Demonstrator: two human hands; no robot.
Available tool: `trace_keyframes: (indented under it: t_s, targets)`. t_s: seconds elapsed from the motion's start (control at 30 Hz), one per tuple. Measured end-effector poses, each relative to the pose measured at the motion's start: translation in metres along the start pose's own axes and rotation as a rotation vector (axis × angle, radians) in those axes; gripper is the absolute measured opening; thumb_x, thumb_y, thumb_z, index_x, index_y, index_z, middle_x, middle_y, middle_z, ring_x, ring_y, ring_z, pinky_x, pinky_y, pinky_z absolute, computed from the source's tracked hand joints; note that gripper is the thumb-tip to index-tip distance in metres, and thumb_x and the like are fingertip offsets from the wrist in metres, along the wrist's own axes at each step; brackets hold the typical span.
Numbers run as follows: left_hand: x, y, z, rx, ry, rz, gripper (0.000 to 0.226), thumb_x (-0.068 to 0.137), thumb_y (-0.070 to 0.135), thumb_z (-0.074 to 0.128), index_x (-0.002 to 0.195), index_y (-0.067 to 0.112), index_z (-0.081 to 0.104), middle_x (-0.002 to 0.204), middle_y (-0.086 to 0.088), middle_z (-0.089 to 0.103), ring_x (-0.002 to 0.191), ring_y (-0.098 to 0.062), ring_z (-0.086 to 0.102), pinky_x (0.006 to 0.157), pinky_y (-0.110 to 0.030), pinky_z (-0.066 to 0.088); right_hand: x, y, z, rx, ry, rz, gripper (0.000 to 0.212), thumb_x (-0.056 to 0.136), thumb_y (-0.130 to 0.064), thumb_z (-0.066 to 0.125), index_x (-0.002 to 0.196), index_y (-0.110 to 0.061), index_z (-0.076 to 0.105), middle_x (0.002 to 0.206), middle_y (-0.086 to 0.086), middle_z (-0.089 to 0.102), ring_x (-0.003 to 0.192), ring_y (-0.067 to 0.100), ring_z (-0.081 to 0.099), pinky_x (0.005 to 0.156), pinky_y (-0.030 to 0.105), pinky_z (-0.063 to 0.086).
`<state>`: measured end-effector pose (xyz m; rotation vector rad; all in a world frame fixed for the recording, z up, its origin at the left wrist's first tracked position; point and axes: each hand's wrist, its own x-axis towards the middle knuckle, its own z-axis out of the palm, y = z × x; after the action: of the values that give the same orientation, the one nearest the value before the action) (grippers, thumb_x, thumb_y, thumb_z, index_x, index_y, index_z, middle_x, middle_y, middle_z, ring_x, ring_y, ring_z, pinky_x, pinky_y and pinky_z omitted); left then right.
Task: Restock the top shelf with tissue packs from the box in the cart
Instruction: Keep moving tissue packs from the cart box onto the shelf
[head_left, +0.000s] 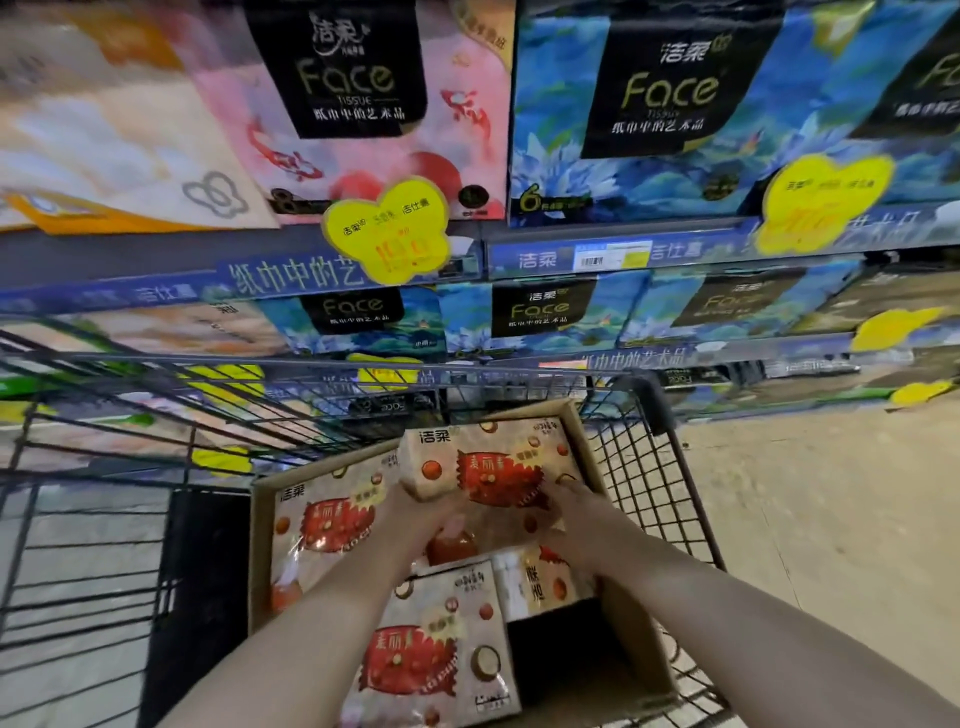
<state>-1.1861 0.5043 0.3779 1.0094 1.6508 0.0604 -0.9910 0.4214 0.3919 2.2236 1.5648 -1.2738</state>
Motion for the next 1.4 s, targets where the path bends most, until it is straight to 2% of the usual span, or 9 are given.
trace_keyframes:
  t_s: [0.2, 0.33, 0.47, 0.57, 0.73, 0.83, 0.93, 1.1, 1.4]
  targets:
    - [-0.031, -0.023, -0.024, -0.167, -0.013, 0.050, 0.059, 0.067, 0.031, 0.084, 0.114, 0.012, 0.053, 0.099, -0.006, 0.068, 0.086, -0.019, 0.067, 0.069, -0.030, 0.054, -0.013, -0.005, -0.021, 0.055, 0.042, -0.078, 0.058, 0.090, -0.036, 0.054, 0.143, -0.033, 0.032, 0.139, 0.004, 0.044, 0.126, 0.028, 0.047, 0.102, 0.044, 0.043]
    - [-0.061, -0.033, -0.052, -0.284, -0.054, 0.087, 0.074, 0.047, 0.042, 0.089, 0.111, 0.021, 0.059, 0.102, -0.008, 0.072, 0.094, -0.026, 0.068, 0.088, -0.045, 0.054, -0.027, -0.017, -0.037, 0.201, 0.049, -0.119, 0.055, 0.083, -0.043, 0.062, 0.133, -0.041, 0.039, 0.138, 0.003, 0.048, 0.122, 0.023, 0.052, 0.103, 0.042, 0.043]
    - [-0.096, -0.032, -0.077, -0.447, -0.048, 0.148, 0.058, 0.066, 0.019, 0.084, 0.115, 0.010, 0.055, 0.097, -0.012, 0.072, 0.086, -0.028, 0.069, 0.071, -0.036, 0.056, -0.045, -0.040, -0.054, 0.411, 0.028, -0.061, 0.070, 0.078, -0.050, 0.070, 0.135, -0.024, 0.038, 0.133, -0.001, 0.054, 0.121, 0.020, 0.052, 0.100, 0.030, 0.040]
    - [-0.126, -0.025, -0.094, -0.497, -0.078, 0.207, 0.090, 0.030, 0.038, 0.095, 0.108, 0.014, 0.056, 0.093, -0.011, 0.074, 0.086, -0.030, 0.071, 0.075, -0.040, 0.056, -0.064, -0.057, -0.070, 0.598, -0.061, -0.040, 0.067, 0.075, -0.055, 0.070, 0.130, -0.029, 0.041, 0.129, -0.004, 0.054, 0.124, 0.024, 0.049, 0.102, 0.038, 0.038]
    - [-0.171, -0.009, -0.125, -0.559, 0.024, 0.293, 0.047, 0.069, 0.011, 0.075, 0.111, 0.013, 0.054, 0.093, -0.012, 0.075, 0.081, -0.028, 0.072, 0.067, -0.035, 0.058, -0.093, -0.095, -0.095, 0.684, -0.086, -0.266, 0.045, 0.077, -0.037, 0.075, 0.118, -0.027, 0.058, 0.119, -0.006, 0.065, 0.106, 0.013, 0.062, 0.081, 0.028, 0.053]
    - [-0.203, 0.000, -0.141, -0.560, 0.098, 0.342, 0.056, 0.064, 0.017, 0.082, 0.112, 0.016, 0.053, 0.101, -0.013, 0.073, 0.090, -0.031, 0.070, 0.081, -0.043, 0.055, -0.107, -0.117, -0.111, 0.685, -0.056, -0.378, 0.037, 0.077, -0.035, 0.076, 0.109, -0.029, 0.058, 0.112, -0.003, 0.068, 0.100, 0.013, 0.066, 0.082, 0.030, 0.055]
    - [-0.230, 0.002, -0.153, -0.562, 0.182, 0.394, 0.044, 0.074, 0.016, 0.074, 0.114, 0.014, 0.055, 0.098, -0.010, 0.074, 0.086, -0.027, 0.072, 0.075, -0.037, 0.055, -0.123, -0.141, -0.126, 0.656, -0.011, -0.474, 0.032, 0.079, -0.033, 0.074, 0.104, -0.030, 0.054, 0.103, -0.006, 0.066, 0.091, 0.011, 0.065, 0.066, 0.019, 0.052]
    - [-0.271, -0.014, -0.170, -0.602, 0.340, 0.447, 0.026, 0.081, 0.012, 0.070, 0.101, 0.022, 0.056, 0.086, -0.002, 0.074, 0.077, -0.018, 0.072, 0.066, -0.029, 0.056, -0.142, -0.179, -0.127, 0.594, -0.016, -0.606, 0.033, 0.079, -0.038, 0.073, 0.105, -0.032, 0.054, 0.101, -0.009, 0.066, 0.082, 0.001, 0.061, 0.062, 0.017, 0.047]
    - [-0.343, -0.079, -0.231, -0.732, 0.566, 0.518, 0.031, 0.080, 0.014, 0.072, 0.104, 0.025, 0.055, 0.096, -0.002, 0.073, 0.083, -0.019, 0.072, 0.068, -0.029, 0.057, -0.193, -0.274, -0.089, 0.494, -0.091, -0.809, 0.028, 0.081, -0.041, 0.070, 0.105, -0.032, 0.059, 0.091, -0.016, 0.068, 0.079, -0.002, 0.065, 0.055, 0.012, 0.047]
